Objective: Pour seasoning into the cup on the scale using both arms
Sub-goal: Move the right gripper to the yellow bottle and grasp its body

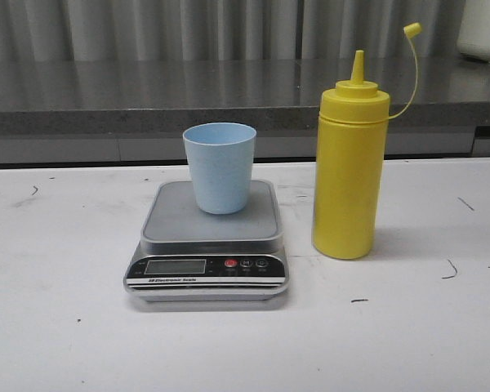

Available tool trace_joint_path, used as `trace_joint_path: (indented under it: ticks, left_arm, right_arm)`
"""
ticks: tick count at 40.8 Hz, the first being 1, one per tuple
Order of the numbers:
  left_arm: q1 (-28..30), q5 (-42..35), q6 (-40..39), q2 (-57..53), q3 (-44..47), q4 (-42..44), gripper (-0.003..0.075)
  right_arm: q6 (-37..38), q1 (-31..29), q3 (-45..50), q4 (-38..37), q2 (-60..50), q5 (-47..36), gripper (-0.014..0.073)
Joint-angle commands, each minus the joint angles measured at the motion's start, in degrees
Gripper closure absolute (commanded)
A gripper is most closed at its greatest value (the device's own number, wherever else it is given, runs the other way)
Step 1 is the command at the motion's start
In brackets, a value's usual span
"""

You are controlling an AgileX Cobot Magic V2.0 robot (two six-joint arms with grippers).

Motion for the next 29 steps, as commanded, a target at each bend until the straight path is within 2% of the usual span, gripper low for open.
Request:
trace_joint_path:
  ticks: [1, 7, 14, 22, 29]
  left_arm:
    - [-0.4, -4.0, -0.2, -0.1, -1.4, -0.1, 0.0302]
    - [-0.4, -4.0, -0.2, -0.1, -1.4, -0.1, 0.0302]
    - [-0.4, -4.0, -0.2, -0.1, -1.4, -0.1, 0.0302]
    - [-0.4, -4.0, -0.2, -0.1, -1.4, -0.1, 0.0302]
    - [-0.4, -4.0, -0.2, -0.1, -1.4, -0.1, 0.0302]
  right_arm:
    - [0.5, 1.4, 1.1, 0.9, 3.8, -11.6, 0.0002]
    - [0.5, 3.1, 10.8, 1.5, 8.2, -30.3, 0.0003]
    - [0.5, 5.1, 19.7, 1.5, 14.8, -56.6, 0.0003]
    - [0.5, 5.5, 21.0, 1.5, 27.8, -72.7, 0.0003]
    - [2.0, 5.5, 21.0, 1.5, 39.0, -91.5, 0.0003]
